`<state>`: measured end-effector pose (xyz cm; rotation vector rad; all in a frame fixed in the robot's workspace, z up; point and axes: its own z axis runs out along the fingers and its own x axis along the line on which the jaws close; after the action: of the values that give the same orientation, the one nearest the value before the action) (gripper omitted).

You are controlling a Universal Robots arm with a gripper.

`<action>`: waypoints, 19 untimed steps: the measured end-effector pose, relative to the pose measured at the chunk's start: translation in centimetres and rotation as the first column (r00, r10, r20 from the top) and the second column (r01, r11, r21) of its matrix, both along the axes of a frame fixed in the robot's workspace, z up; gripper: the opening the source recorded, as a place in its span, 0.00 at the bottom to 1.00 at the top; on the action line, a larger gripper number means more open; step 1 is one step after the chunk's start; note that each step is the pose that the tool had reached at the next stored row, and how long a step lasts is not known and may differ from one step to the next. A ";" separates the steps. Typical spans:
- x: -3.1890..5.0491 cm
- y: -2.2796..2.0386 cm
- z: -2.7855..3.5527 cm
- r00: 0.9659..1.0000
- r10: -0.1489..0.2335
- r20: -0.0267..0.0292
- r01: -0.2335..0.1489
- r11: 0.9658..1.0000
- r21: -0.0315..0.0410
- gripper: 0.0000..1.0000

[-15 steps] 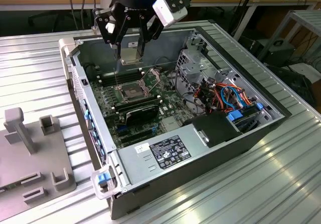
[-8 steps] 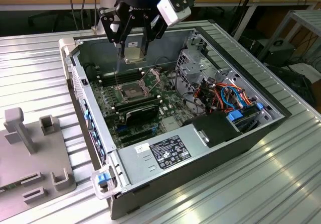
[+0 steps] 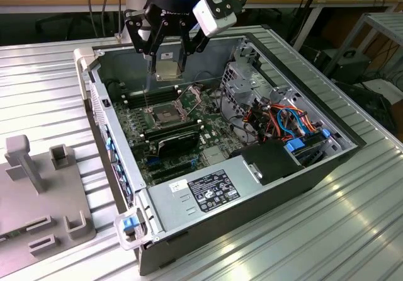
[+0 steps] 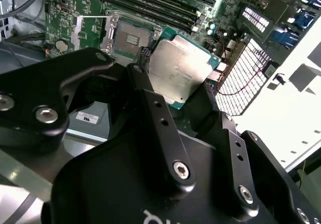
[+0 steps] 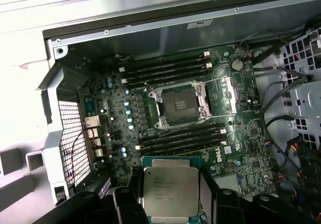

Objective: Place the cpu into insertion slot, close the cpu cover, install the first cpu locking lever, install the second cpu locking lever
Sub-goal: 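Place the cpu into insertion slot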

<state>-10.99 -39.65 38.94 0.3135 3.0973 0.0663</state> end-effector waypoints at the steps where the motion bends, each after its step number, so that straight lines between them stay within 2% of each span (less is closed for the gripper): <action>1: 0.13 0.07 -0.06 1.000 -0.015 0.000 0.015 1.000 0.000 0.55; 4: 0.26 0.12 -0.18 0.999 -0.049 0.000 0.049 0.999 0.000 0.55; 6: 0.29 0.13 -0.26 0.997 -0.079 0.000 0.079 0.997 0.000 0.55; 7: 0.30 0.13 -0.33 0.995 -0.103 0.000 0.103 0.995 0.000 0.55; 12: 0.30 0.15 -0.57 0.986 -0.167 0.000 0.167 0.986 0.000 0.55; 14: 0.30 0.17 -0.64 0.984 -0.179 0.000 0.179 0.984 0.000 0.55; 19: 0.29 0.19 -0.67 0.983 -0.181 0.000 0.181 0.983 0.000 0.55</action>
<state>-10.69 -39.46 38.28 0.5933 3.0524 0.0619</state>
